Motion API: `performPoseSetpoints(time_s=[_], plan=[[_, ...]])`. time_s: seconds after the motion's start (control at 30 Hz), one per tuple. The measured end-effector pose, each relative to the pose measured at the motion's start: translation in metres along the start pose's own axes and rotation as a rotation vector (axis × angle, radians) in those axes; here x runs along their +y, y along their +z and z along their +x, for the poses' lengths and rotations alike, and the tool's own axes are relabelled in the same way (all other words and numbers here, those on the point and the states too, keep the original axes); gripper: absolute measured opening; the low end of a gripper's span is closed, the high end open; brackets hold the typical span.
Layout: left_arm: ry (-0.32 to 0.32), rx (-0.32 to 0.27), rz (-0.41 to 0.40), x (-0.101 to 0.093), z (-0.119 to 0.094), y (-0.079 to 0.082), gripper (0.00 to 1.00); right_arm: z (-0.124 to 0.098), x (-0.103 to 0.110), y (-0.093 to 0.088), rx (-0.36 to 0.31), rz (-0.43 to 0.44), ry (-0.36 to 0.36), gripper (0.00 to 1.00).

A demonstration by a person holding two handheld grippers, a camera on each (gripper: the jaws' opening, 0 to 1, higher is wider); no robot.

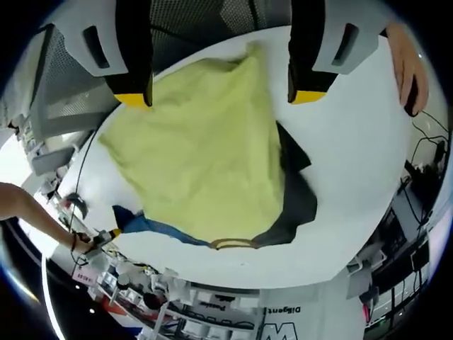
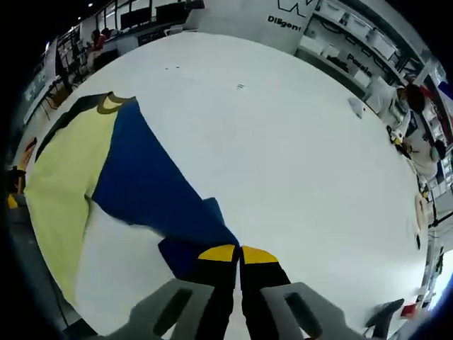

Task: Fold the garment on the visible template until the final outline fits inside the template.

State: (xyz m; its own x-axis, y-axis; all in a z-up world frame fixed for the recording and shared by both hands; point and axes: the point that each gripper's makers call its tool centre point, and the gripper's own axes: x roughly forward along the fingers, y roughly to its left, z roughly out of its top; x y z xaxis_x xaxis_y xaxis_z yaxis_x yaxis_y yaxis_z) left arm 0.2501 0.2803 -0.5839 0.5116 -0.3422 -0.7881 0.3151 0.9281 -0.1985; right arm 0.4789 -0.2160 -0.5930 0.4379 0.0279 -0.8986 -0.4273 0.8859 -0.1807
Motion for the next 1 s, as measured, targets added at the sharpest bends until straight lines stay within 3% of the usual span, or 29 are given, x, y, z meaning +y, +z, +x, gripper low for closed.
performPoseSetpoints(time_s=[0.3, 0.4, 0.63, 0.8, 1.0], plan=[[-0.029, 0.036, 0.03, -0.008, 0.003, -0.003, 0.77, 0.01, -0.008, 0.005, -0.035, -0.025, 0.008, 0.0], [-0.035, 0.033, 0.031, -0.01, 0.003, -0.001, 0.77, 0.009, -0.011, 0.008, -0.068, 0.044, -0.004, 0.0], [-0.031, 0.021, 0.037, -0.009, 0.003, 0.002, 0.8, -0.001, -0.014, 0.003, -0.125, 0.155, -0.018, 0.27], [-0.039, -0.001, 0.019, -0.01, 0.001, 0.005, 0.82, -0.001, 0.001, -0.016, -0.132, 0.229, 0.015, 0.34], [-0.043, 0.001, 0.026, -0.013, 0.0, 0.005, 0.81, 0.002, 0.016, -0.032, -0.12, 0.265, 0.027, 0.34]])
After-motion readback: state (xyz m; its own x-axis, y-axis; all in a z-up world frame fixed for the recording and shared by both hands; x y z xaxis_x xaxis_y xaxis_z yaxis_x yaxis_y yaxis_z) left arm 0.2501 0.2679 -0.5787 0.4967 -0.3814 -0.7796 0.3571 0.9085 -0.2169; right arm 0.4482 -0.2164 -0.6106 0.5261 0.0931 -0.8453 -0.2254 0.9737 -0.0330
